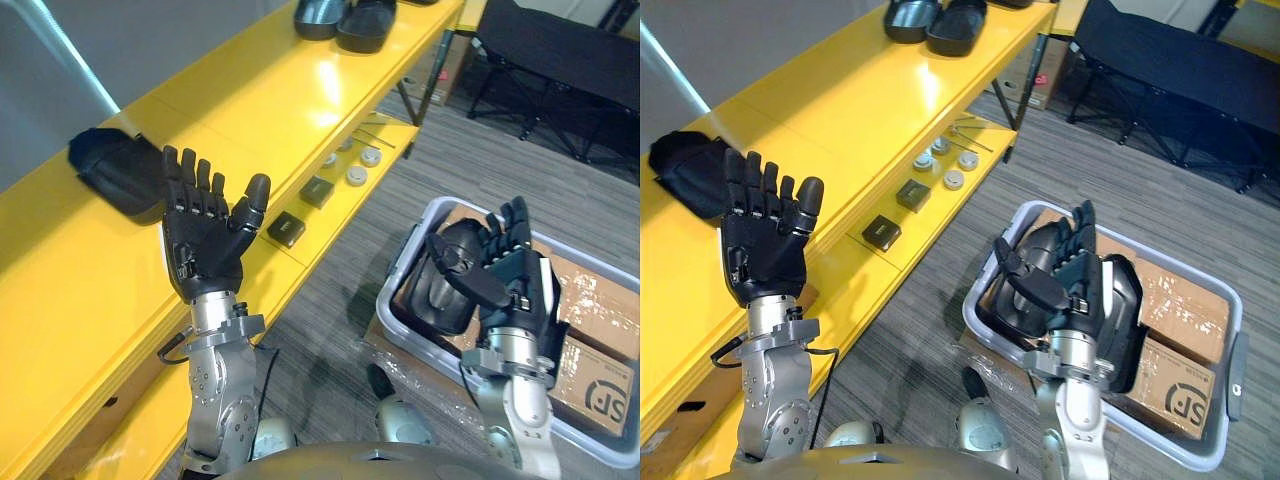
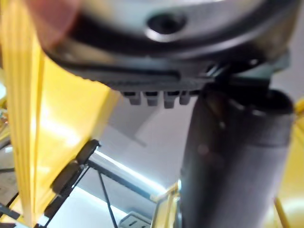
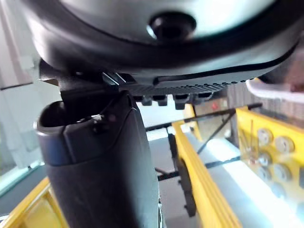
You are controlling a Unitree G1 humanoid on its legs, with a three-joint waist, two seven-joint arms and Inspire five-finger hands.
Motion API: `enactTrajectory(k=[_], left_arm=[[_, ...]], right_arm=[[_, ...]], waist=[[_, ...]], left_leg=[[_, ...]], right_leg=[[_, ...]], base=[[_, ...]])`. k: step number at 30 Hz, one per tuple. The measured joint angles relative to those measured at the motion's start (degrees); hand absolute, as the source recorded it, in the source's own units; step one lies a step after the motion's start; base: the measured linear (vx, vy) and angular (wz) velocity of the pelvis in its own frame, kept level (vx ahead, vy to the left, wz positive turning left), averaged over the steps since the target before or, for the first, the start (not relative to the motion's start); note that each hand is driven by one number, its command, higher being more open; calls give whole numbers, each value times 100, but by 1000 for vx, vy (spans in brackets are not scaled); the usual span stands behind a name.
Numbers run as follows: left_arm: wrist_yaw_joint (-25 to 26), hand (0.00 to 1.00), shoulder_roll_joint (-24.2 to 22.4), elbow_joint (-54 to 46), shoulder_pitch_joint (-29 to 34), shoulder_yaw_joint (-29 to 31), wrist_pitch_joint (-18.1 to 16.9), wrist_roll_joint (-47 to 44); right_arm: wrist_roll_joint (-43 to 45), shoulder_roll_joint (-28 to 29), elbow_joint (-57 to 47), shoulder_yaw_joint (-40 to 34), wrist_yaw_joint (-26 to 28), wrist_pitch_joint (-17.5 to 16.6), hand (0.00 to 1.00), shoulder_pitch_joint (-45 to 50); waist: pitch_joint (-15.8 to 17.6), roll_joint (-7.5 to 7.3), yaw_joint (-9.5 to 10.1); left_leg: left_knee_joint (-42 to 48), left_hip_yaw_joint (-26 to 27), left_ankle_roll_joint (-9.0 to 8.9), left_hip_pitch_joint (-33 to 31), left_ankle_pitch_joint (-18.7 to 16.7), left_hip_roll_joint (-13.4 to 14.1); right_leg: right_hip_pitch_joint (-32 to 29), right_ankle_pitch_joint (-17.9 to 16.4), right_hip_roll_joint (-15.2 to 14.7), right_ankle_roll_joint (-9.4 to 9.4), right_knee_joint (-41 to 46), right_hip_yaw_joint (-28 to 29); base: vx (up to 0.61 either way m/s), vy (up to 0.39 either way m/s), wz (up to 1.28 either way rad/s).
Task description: Walk over and take three plastic housings, then place them on the shelf
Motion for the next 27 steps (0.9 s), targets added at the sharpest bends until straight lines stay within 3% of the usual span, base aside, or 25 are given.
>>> enactTrajectory(k=[4, 6, 7, 8, 10, 12, 13, 15, 16, 17, 18, 19, 20, 21, 22, 23, 25, 27], left_arm=[[-64, 100, 112, -272, 0, 13, -176, 310], [-43, 100, 195, -413, 4, 127, -191, 308], [-28, 100, 140, -420, -3, 154, -190, 307], [-23, 100, 81, -427, 3, 263, -188, 307], [-15, 100, -10, -419, 40, 418, -173, 280], [-204, 100, -34, -401, 61, 534, -162, -53], [-294, 100, -35, -385, 75, 540, -162, -211], [-659, 100, -28, -77, 207, 530, -155, -910], [-718, 100, -29, 12, 246, 530, -153, -1074], [-774, 100, -10, 163, 305, 533, -139, -1389], [-795, 100, -10, 225, 336, 529, -140, -1514], [-855, 100, -152, 396, 393, 452, -55, -1812], [-853, 100, -208, 440, 398, 385, -29, -1890], [-856, 100, -189, 486, 392, 207, 20, -1976], [-905, 100, -167, 485, 356, -119, 186, -1973], [-962, 100, -151, 472, 329, -228, 228, -1970], [-1146, 100, -133, 415, 226, -415, 230, -1963], [-1266, 100, -128, 312, 203, -444, 227, -1802]], right_arm=[[43, 247, 5, -49, 265, -88, 100, 532], [279, 218, 6, -21, 624, -146, 100, 683], [307, 204, 7, -21, 684, -159, 100, 633], [350, 161, 27, 90, 749, -226, 100, 457], [336, 7, 219, 468, 770, -374, 100, 99], [249, -55, 913, 930, 530, -496, 100, -679], [219, -52, 1115, 1022, 450, -494, 100, -823], [134, 97, 1687, 1190, 114, -485, 100, -1222], [-21, 133, 1740, 1193, 40, -485, 100, -1230], [-272, 179, 1802, 1202, -54, -444, 100, -1218], [-380, 185, 1807, 1194, -60, -394, 100, -1221], [-447, 29, 1808, 1141, -44, -227, 100, -1196], [-447, -91, 1808, 1128, -18, -158, 100, -1176], [-444, -330, 1808, 1015, 0, -18, 100, -1151], [-443, -596, 1809, 731, 13, 181, 100, -970], [-443, -622, 1809, 608, 12, 215, 100, -858], [-452, -624, 1757, 376, -2, 227, 100, -572], [-447, -635, 1728, 317, -6, 233, 100, -459]], waist=[[14, -15, -6], [54, -103, 2], [56, -70, 5], [102, 19, 32], [104, 20, 165], [47, -39, 299], [36, -60, 345], [5, -125, 471], [-5, -150, 471], [-36, -325, 471], [-45, -373, 467], [-68, -251, 425], [-69, -171, 396], [-62, -1, 295], [-39, 80, 92], [-48, 93, 36], [-41, 63, -93], [-54, 70, -74]], left_leg=[[607, 212, 142, -116, -241, -92], [735, 619, 298, -71, -289, -125], [705, 713, 338, -71, -241, -90], [650, 949, 353, -63, -137, 86], [322, 1233, 282, 74, 143, 276], [-194, 1308, 35, 85, 627, 600], [-298, 1307, -51, 63, 735, 696], [-703, 1273, -465, 26, 1205, 1093], [-768, 1269, -559, 6, 1294, 1157], [-850, 1334, -775, -2, 1447, 1247], [-887, 1400, -881, 0, 1525, 1327], [-1154, 1539, -845, 48, 1901, 1618], [-1265, 1598, -785, 65, 2081, 1734], [-1406, 1644, -684, 69, 2379, 1918], [-1447, 1593, -694, 113, 2602, 1962], [-1434, 1582, -690, 188, 2600, 1913], [-1385, 1514, -575, 297, 2416, 1734], [-1315, 1259, -493, 301, 1610, 1202]], right_leg=[[-119, 21, -52, 65, 360, -41], [-92, 19, -341, 141, 81, -514], [-113, -5, -426, 98, 52, -723], [-351, -128, -513, -102, 609, -1111], [-466, -292, -725, -342, 1561, -1591], [-421, -586, -1295, -772, 2617, -2088], [-370, -589, -1426, -777, 2763, -2149], [85, -545, -1845, -725, 2652, -2173], [211, -500, -1944, -694, 2424, -2172], [463, -104, -2079, -588, 1742, -2228], [512, -324, -2075, -264, 1560, -2301], [504, -931, -1859, 577, 1307, -2597], [472, -1062, -1738, 640, 1189, -2666], [449, -1147, -1513, 622, 1048, -2700], [460, -1160, -1303, 509, 1002, -2681], [482, -1144, -1260, 443, 995, -2664], [566, -1102, -1203, 323, 895, -2596], [530, -825, -1159, 271, 442, -2381]], base=[[-138, 107, -31], [-243, 64, -71], [-284, 61, -85], [-250, 41, -91], [-142, -40, -81], [-87, -216, -43], [-78, -345, -30], [-94, -499, -24], [-114, -650, -35], [-108, -596, -43], [-121, -646, -85], [-124, -653, -84], [-119, -616, -89], [-97, -552, -52], [-41, -358, -39], [-12, -339, -26], [0, -142, -33], [-62, -15, -58]])
